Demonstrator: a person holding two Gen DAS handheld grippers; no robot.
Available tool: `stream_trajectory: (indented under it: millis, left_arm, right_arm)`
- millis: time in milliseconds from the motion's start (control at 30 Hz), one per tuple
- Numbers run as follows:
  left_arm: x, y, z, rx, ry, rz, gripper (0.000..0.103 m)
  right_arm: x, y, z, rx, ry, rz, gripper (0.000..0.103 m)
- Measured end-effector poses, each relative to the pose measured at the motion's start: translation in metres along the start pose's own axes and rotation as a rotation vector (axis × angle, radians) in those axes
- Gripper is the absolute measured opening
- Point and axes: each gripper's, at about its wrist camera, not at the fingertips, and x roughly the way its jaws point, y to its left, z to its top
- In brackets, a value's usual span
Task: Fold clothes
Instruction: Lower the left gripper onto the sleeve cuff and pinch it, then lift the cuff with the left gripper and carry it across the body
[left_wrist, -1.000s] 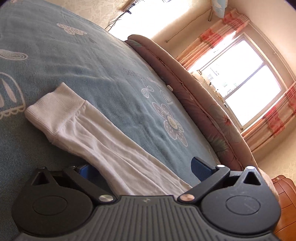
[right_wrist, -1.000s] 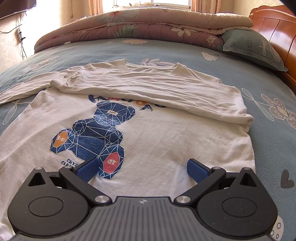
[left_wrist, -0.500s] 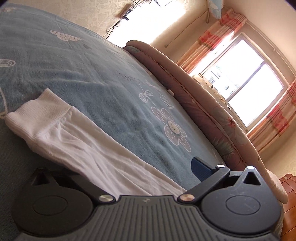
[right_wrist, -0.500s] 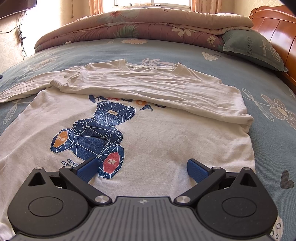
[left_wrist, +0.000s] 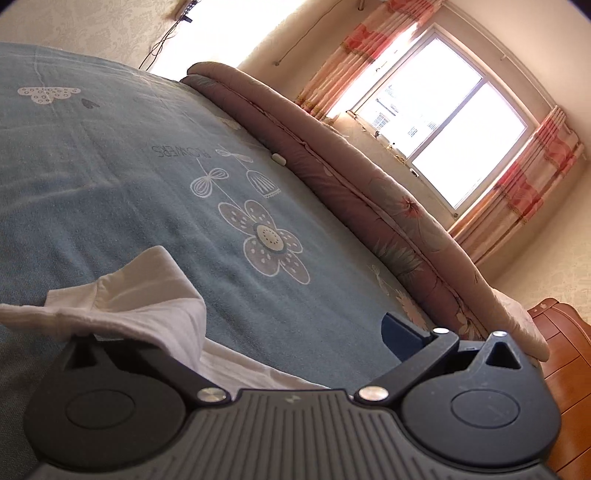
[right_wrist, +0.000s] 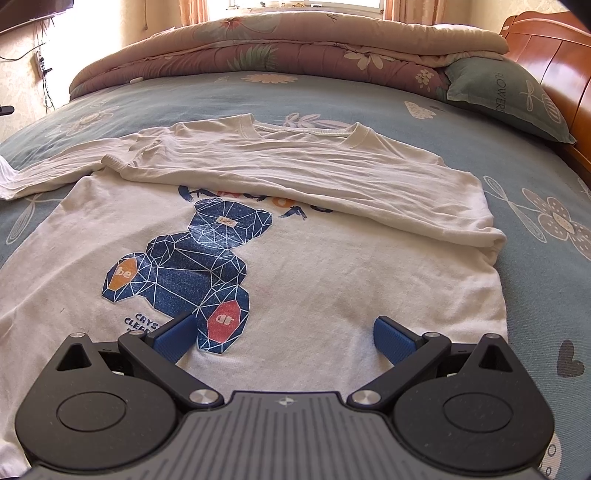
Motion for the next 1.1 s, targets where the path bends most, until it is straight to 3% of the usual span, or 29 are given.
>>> stream_trajectory:
  millis: [367, 1100]
  left_arm:
    - [0.012, -0.082, -0.006, 0.074, 0.118, -0.115, 0.102]
    - [0.036, -0.217, -0.031, 0.199, 0.193, -0.226, 0.102]
  right_arm:
    - [-0.001, 0.001, 0.002, -0.005, 0.033, 0.008, 0.103]
    - [-0.015, 0.011, 0.007, -0.015, 0.091, 0.107, 0.103]
